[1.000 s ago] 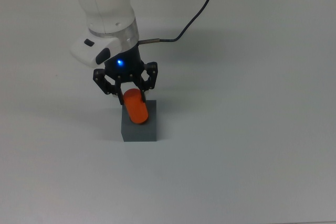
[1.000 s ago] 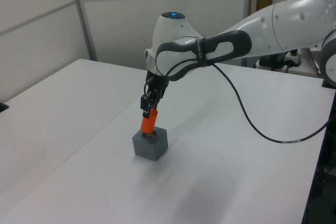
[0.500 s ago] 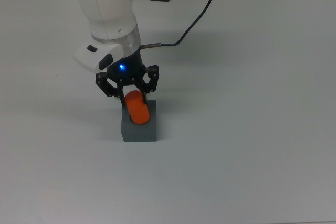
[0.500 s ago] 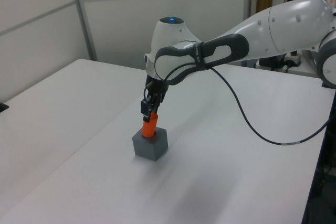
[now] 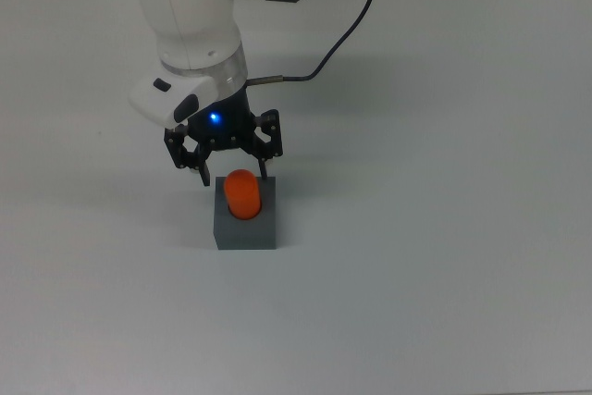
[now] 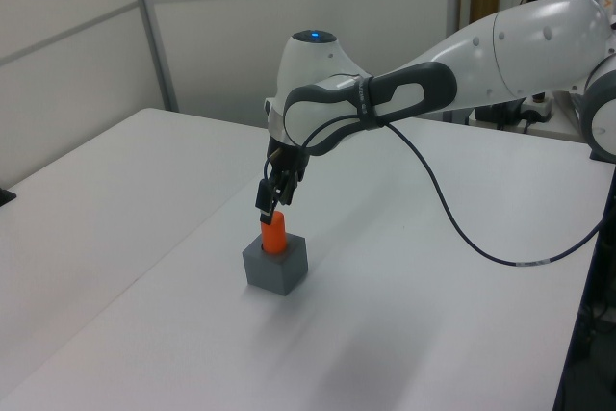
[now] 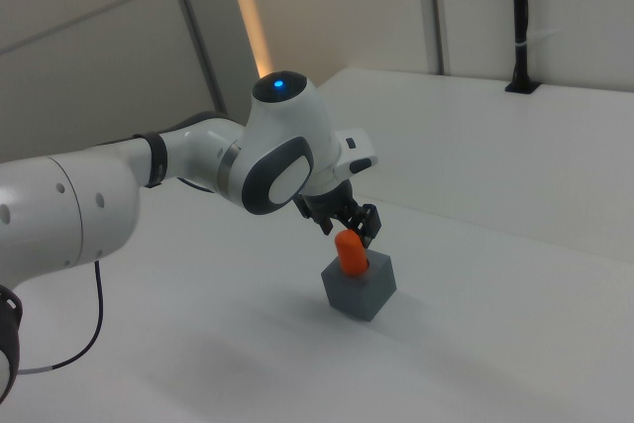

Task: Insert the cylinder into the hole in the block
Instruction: 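Raise the open gripper up away from the block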

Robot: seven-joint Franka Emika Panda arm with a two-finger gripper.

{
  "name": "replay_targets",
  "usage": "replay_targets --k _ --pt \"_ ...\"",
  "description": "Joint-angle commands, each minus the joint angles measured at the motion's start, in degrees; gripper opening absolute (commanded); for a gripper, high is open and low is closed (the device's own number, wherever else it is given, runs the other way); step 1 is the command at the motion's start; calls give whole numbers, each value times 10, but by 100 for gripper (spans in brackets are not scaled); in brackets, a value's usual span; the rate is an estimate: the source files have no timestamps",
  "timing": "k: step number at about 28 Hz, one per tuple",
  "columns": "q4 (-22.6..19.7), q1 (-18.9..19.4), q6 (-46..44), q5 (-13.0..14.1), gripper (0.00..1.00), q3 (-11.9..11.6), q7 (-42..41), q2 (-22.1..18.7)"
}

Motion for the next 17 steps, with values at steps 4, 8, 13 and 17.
replay_targets --k 4,8,13,17 --pt "14 -2 -119 -9 100 -20 2 -50" --pt "14 -1 -175 -17 100 -37 1 -74" --pt "14 -2 -251 -83 100 -39 1 -97" --pt "15 -1 -273 -115 100 -38 3 -97"
